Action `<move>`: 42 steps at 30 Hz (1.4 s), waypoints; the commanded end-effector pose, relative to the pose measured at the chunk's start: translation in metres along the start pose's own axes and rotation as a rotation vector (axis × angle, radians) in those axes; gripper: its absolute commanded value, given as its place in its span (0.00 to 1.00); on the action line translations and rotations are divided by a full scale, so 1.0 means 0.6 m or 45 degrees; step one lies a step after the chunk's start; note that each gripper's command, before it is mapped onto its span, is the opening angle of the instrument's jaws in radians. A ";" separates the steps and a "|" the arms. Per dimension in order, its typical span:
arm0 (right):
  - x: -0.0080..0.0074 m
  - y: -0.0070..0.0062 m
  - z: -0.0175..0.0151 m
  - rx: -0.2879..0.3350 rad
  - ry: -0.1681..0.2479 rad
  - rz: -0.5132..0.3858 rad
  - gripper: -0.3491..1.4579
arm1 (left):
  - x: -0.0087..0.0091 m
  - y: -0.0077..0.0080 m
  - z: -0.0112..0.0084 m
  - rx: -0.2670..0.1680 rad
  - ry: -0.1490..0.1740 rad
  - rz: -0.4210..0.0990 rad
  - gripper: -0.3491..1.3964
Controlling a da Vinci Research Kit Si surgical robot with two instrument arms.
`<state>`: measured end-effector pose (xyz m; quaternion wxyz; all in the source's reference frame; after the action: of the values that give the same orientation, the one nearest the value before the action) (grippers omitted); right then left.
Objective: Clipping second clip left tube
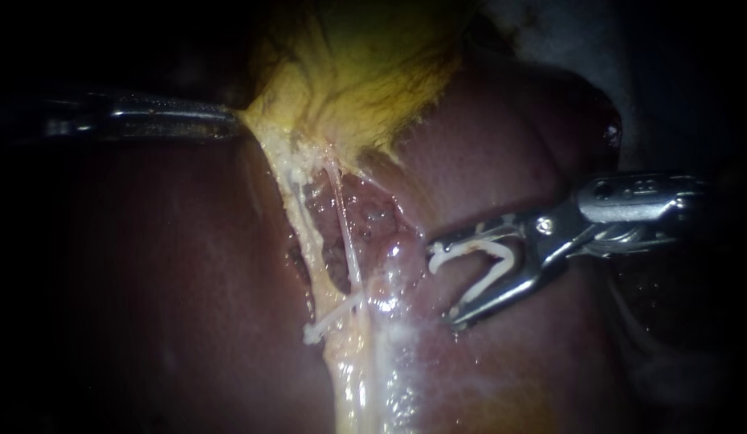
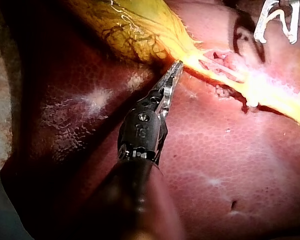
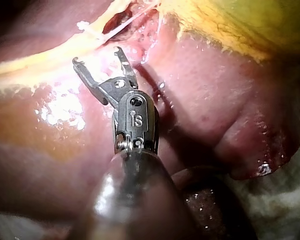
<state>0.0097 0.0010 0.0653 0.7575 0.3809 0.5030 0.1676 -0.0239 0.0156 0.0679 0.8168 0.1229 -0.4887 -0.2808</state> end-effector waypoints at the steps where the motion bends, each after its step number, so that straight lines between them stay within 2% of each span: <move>1: 0.0001 0.0003 0.0004 0.006 0.010 0.003 0.49 | 0.0000 0.0000 0.0000 0.001 0.000 -0.001 0.00; 14: -0.0003 0.0049 0.0066 0.055 0.045 0.042 0.49 | -0.0001 0.0000 -0.0001 0.001 0.000 -0.001 0.00; 28: -0.0015 0.0072 0.0128 0.113 0.059 0.073 0.49 | -0.0001 -0.0001 0.0001 0.000 0.000 -0.001 0.00; 33: -0.0029 0.0085 0.0144 0.103 0.056 0.080 0.49 | -0.0001 -0.0001 0.0001 0.000 0.000 -0.001 0.00; 42: -0.0071 0.0110 0.0164 0.093 0.044 0.105 0.49 | -0.0002 -0.0001 0.0002 0.000 0.000 -0.001 0.00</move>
<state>0.0175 -0.0015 0.0752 0.7270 0.4257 0.5053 0.1867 -0.0240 0.0157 0.0678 0.8167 0.1232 -0.4886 -0.2813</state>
